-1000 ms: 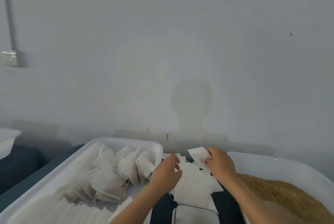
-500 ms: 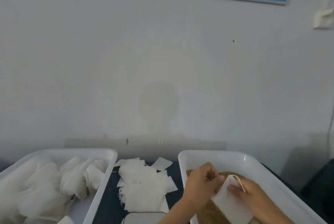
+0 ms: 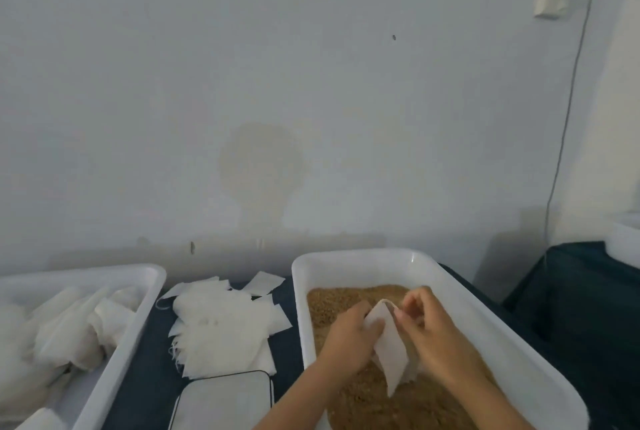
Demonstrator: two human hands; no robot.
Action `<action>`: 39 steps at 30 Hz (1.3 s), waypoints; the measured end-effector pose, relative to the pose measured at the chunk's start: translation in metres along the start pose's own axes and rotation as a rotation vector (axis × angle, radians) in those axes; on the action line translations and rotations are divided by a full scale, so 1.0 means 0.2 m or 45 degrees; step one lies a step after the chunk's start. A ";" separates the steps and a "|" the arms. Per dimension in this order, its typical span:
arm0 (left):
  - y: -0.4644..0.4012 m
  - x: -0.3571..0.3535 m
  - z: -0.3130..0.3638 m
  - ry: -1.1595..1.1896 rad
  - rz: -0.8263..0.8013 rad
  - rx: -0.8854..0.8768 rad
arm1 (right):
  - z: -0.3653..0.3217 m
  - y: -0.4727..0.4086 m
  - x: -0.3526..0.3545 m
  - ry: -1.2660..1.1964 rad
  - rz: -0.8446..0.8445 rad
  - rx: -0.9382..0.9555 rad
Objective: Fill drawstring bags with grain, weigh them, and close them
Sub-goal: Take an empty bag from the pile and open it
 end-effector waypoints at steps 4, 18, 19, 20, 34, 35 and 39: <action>0.03 -0.04 0.07 0.160 -0.122 -0.081 | 0.00 0.03 -0.10 -0.373 -0.236 -0.166; 0.06 -0.04 0.07 0.493 -0.235 0.133 | 0.00 0.03 -0.13 -0.657 -0.293 -0.231; 0.06 -0.05 0.07 0.490 -0.244 0.131 | 0.00 0.03 -0.14 -0.648 -0.295 -0.227; 0.06 -0.05 0.07 0.486 -0.258 0.126 | 0.01 0.03 -0.14 -0.632 -0.294 -0.226; 0.06 -0.04 0.06 0.447 -0.222 0.143 | 0.03 0.01 -0.14 -0.393 -0.269 -0.145; 0.05 -0.02 0.03 0.394 -0.158 0.147 | 0.04 0.01 -0.13 -0.328 -0.218 -0.140; 0.01 0.08 -0.03 0.021 0.169 0.095 | 0.06 0.00 -0.07 -0.131 -0.082 -0.099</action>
Point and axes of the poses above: each hand's wrist, its own y-axis away from the middle knuckle, its own x-axis out of the back of the hand, z = x × y, the point moved 9 cm from there along -y, towards the middle knuckle, and after that the axes turned 13 degrees about z, right-handed, at the moved point
